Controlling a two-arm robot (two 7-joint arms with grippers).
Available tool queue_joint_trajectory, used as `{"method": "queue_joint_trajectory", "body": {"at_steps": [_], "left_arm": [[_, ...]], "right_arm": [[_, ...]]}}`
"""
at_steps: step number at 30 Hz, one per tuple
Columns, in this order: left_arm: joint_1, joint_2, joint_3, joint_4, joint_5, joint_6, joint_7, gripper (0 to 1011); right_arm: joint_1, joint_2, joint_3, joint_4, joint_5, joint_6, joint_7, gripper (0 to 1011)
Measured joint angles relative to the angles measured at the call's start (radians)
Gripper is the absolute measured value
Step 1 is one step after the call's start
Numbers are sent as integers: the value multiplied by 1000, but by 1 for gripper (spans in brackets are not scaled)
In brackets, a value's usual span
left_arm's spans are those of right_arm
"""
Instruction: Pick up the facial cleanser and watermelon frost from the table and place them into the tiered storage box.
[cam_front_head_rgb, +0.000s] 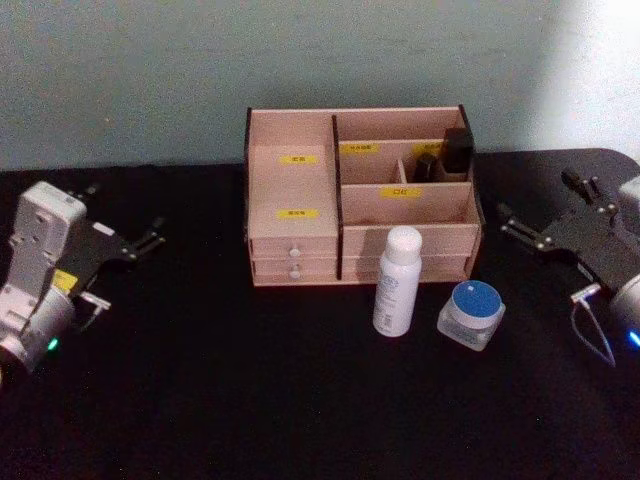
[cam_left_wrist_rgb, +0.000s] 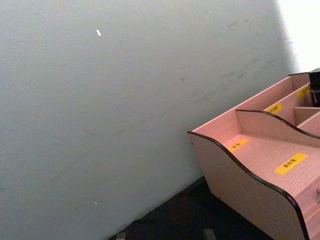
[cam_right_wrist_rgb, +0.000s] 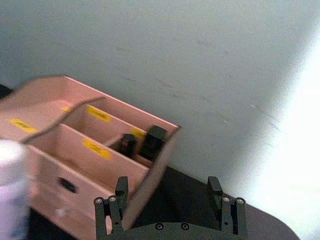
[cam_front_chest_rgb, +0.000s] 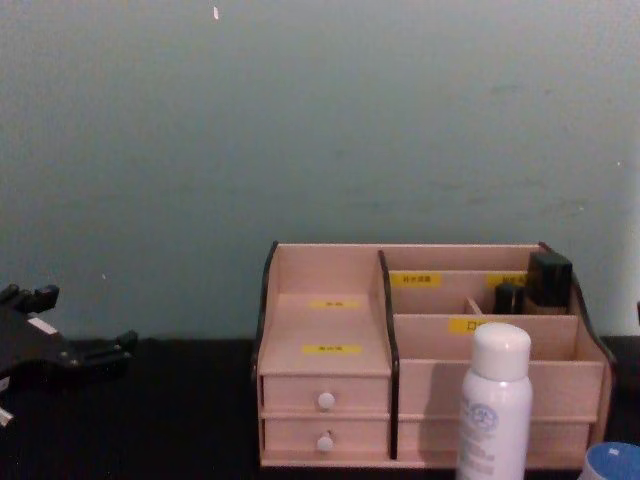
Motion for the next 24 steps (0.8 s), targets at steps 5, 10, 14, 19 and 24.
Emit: {"method": "queue_joint_trajectory", "body": {"at_steps": [5,10,14,19,24], "left_arm": [[0,0,0,0,0,0,0,1001],[0,0,0,0,0,0,0,1001],[0,0,0,0,0,0,0,1001],[0,0,0,0,0,0,0,1001],[0,0,0,0,0,0,0,1001]], "right_arm": [[-71,35,21,-85,38,-5,53,1003],[-133,63,29,-154,67,-9,113,1003],[-156,68,26,-176,88,-8,160,1003],[-160,58,11,-177,109,4,221,1002],[-146,45,-2,-160,118,19,271,1003]]}}
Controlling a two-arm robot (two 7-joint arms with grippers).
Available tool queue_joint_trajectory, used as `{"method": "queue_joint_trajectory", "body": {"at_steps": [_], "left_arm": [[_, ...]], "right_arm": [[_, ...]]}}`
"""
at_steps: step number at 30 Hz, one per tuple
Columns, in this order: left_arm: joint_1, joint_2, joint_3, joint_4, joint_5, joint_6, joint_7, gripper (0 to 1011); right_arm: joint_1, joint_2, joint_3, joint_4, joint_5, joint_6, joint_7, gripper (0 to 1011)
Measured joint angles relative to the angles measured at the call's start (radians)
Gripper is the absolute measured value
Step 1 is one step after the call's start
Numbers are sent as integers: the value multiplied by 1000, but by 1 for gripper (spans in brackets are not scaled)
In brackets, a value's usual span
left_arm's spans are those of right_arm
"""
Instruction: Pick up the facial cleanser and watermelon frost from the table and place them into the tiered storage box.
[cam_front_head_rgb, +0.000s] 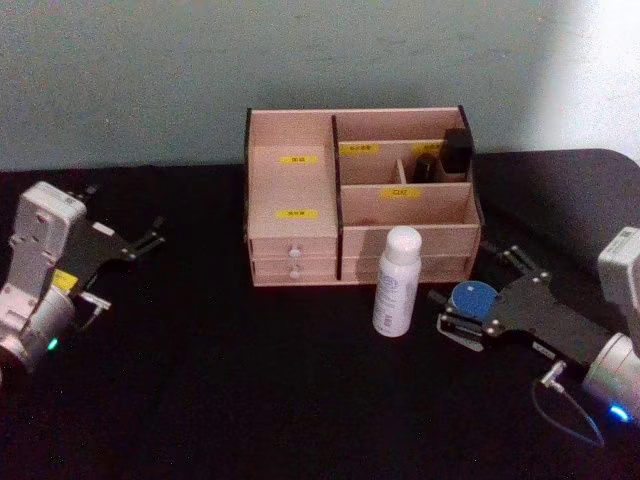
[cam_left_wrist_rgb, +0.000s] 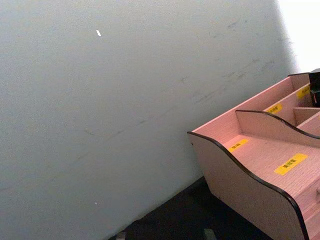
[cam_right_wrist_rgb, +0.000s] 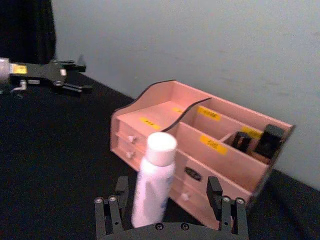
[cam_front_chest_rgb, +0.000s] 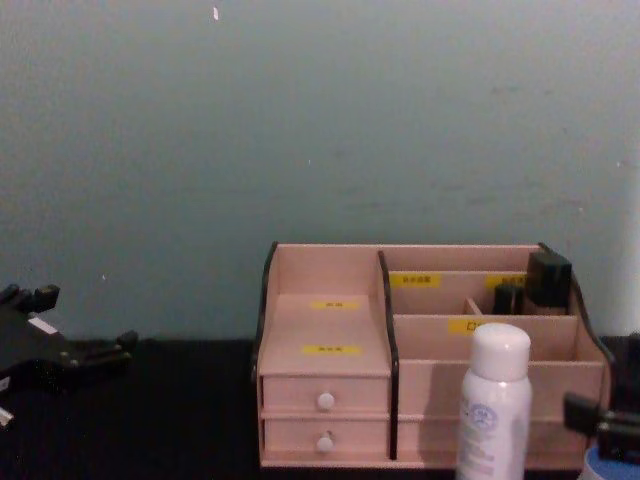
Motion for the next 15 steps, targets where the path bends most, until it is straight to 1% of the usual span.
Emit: {"method": "queue_joint_trajectory", "body": {"at_steps": [2,3,11,15], "left_arm": [[0,0,0,0,0,0,0,1001],[0,0,0,0,0,0,0,1001],[0,0,0,0,0,0,0,1001],[0,0,0,0,0,0,0,1001]], "right_arm": [[16,-14,-10,20,7,12,31,1003],[16,-14,-10,20,7,12,31,1003],[74,-65,-35,95,23,48,109,1002],[100,-89,-43,127,24,57,135,1002]]}}
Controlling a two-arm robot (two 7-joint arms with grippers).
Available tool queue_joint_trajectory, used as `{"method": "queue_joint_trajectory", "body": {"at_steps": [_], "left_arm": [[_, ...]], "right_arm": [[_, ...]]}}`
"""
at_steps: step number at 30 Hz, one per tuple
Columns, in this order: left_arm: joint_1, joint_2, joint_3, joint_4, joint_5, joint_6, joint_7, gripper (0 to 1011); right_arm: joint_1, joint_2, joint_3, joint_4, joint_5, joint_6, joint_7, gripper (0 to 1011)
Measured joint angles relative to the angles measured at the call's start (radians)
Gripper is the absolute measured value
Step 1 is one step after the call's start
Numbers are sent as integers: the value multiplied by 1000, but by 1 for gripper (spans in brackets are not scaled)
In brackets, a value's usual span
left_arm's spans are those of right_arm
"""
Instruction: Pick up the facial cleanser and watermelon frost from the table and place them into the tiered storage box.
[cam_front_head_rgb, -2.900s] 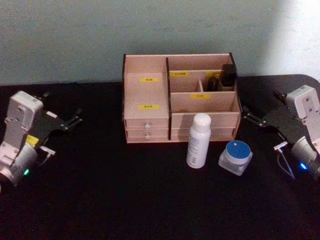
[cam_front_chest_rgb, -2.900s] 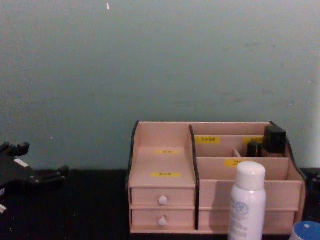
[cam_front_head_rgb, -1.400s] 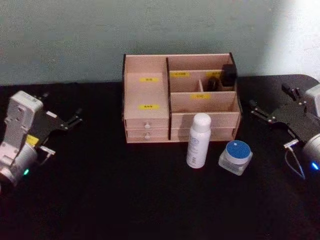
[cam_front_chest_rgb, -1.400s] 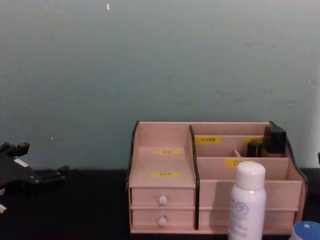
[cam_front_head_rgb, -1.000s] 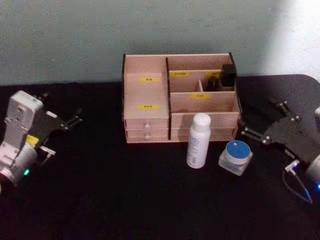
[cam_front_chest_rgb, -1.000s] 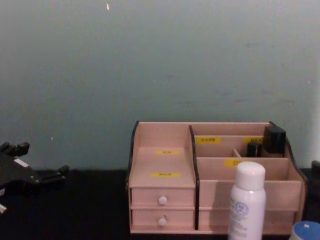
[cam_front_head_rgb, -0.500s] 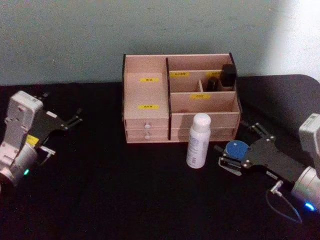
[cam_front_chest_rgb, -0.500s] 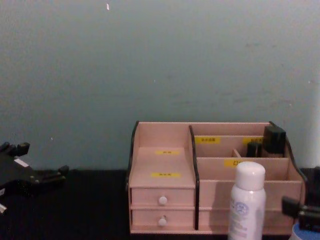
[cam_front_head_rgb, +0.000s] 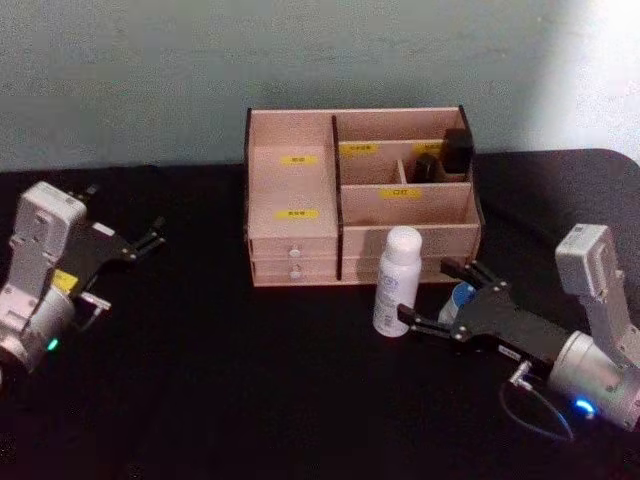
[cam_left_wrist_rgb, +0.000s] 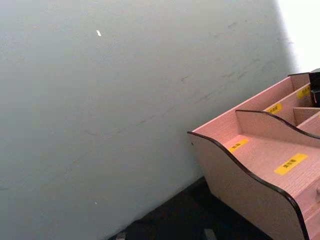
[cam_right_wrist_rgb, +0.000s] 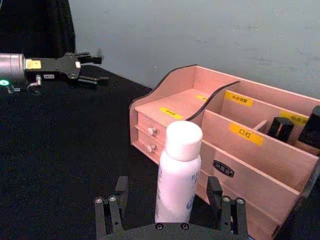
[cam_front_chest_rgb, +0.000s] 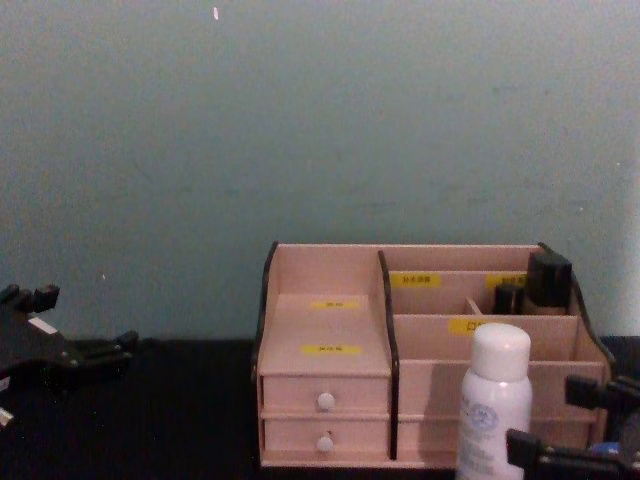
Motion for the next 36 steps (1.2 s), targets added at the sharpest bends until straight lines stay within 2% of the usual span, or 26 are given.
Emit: {"method": "queue_joint_trajectory", "body": {"at_steps": [18,36], "left_arm": [[0,0,0,0,0,0,0,1001],[0,0,0,0,0,0,0,1001]], "right_arm": [[79,-99,-1,107,-35,40,29,1003],[123,-148,-1,179,-48,64,54,1003]]}}
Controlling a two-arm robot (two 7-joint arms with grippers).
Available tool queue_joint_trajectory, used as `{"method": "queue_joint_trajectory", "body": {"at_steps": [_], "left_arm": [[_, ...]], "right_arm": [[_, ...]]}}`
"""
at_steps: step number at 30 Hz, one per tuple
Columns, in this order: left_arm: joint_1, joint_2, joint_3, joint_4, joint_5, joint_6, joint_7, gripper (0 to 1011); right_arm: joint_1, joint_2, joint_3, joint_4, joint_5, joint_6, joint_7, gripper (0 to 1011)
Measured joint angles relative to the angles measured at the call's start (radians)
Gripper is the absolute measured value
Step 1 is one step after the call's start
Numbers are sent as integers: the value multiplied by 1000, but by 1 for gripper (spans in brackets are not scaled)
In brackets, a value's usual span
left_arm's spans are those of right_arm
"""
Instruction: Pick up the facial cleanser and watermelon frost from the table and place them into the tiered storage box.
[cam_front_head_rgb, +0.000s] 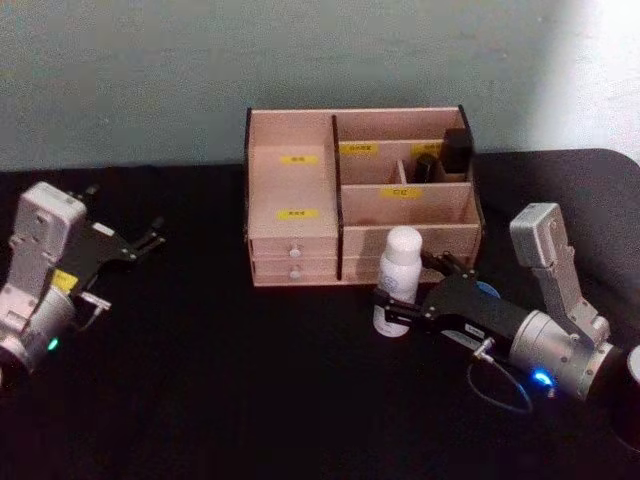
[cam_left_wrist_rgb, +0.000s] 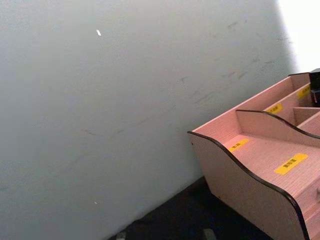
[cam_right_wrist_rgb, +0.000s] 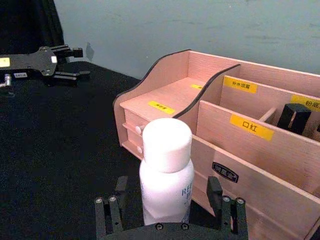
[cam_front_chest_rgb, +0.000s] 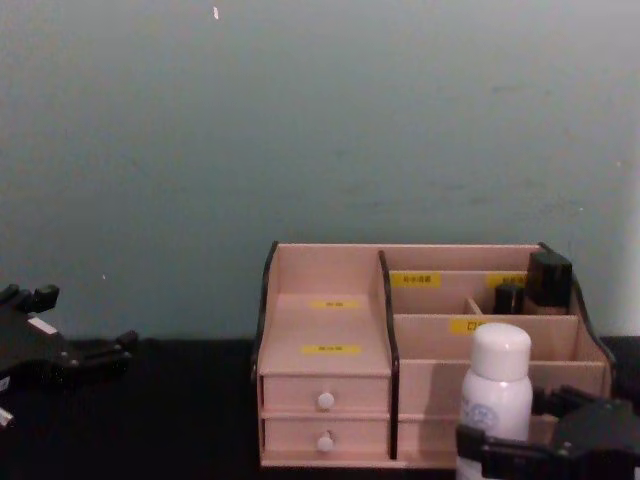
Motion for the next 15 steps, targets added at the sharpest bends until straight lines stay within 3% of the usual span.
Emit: {"method": "queue_joint_trajectory", "body": {"at_steps": [15], "left_arm": [[0,0,0,0,0,0,0,1001]], "right_arm": [[3,-4,1,7,6,1,9,1003]]}}
